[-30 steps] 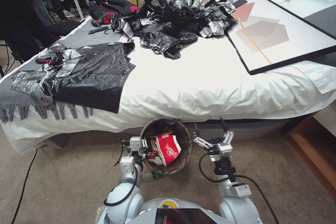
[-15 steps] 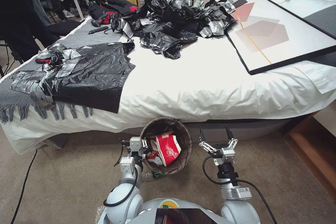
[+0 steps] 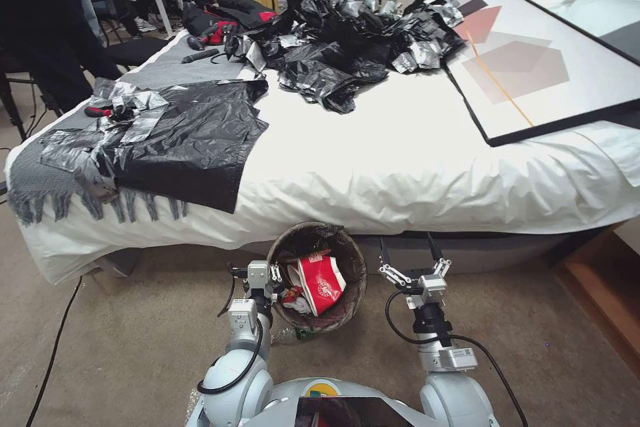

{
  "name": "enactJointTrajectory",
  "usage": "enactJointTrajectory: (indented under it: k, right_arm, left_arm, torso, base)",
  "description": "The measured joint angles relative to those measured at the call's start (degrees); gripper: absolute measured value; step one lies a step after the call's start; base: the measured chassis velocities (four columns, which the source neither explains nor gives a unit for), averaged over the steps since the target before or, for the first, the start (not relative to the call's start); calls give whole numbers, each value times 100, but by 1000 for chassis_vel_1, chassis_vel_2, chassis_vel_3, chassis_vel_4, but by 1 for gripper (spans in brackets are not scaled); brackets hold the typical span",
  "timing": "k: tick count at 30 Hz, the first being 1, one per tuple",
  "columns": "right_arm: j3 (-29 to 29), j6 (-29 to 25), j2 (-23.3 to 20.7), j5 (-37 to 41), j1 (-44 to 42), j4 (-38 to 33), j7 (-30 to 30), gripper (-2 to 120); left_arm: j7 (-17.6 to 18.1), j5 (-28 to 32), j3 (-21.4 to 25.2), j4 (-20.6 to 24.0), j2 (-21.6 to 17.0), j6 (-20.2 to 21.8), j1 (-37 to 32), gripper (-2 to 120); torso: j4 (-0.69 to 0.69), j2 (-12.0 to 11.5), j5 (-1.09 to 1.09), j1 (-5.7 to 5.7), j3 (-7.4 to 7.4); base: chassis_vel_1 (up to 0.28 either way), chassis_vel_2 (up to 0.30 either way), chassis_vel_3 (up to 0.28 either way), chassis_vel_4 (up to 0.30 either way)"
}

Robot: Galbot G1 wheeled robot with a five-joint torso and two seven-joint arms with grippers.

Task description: Pick up the trash bin, then pick up the garbage from the floor and place it into the trash bin.

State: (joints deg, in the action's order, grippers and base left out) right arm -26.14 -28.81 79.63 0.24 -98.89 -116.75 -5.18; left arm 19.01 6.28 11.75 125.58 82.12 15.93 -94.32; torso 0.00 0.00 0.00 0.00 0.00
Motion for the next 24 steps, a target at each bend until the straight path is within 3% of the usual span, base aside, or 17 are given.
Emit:
enactJointTrajectory:
  k: [24]
  right_arm:
    - [16, 9, 1, 7, 54, 55, 14, 100]
  left_arm:
    - [-2, -2, 39, 6, 6, -15, -6, 3]
  torso:
    - [1, 0, 0, 0, 0]
  base:
    - [107, 109, 109, 104]
